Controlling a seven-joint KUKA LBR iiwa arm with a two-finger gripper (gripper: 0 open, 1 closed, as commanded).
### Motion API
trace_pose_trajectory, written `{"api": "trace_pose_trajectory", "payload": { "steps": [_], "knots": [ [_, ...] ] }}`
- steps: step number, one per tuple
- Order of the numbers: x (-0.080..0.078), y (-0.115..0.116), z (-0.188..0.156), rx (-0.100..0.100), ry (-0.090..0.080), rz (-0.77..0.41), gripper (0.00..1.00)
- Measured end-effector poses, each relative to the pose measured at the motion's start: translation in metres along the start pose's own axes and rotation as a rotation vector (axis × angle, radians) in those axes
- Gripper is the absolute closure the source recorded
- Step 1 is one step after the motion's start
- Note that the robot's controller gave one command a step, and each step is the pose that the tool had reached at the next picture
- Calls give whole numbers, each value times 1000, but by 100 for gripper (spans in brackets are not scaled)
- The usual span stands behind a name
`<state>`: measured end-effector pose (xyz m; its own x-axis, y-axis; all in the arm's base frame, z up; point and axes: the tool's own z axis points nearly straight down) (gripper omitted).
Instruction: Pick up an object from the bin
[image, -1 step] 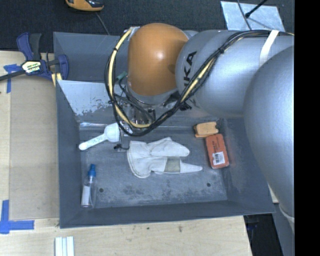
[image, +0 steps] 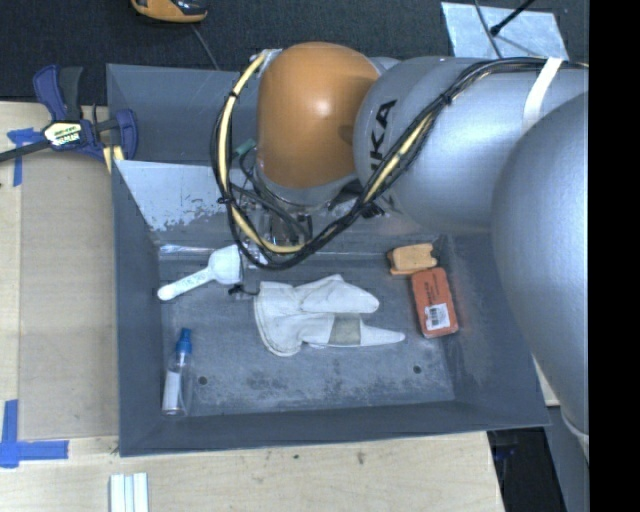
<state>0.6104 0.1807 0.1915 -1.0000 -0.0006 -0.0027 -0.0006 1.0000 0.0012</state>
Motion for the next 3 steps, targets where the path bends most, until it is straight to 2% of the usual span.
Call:
{"api": "trace_pose_trajectory", "payload": {
  "steps": [1, 2, 3],
  "knots": [
    [-7, -13, 47, -3, -7, -3, 0],
    [-6, -28, 122, 0, 1, -2, 0],
    [-6, -29, 121, 0, 0, -1, 0]
  ]
}}
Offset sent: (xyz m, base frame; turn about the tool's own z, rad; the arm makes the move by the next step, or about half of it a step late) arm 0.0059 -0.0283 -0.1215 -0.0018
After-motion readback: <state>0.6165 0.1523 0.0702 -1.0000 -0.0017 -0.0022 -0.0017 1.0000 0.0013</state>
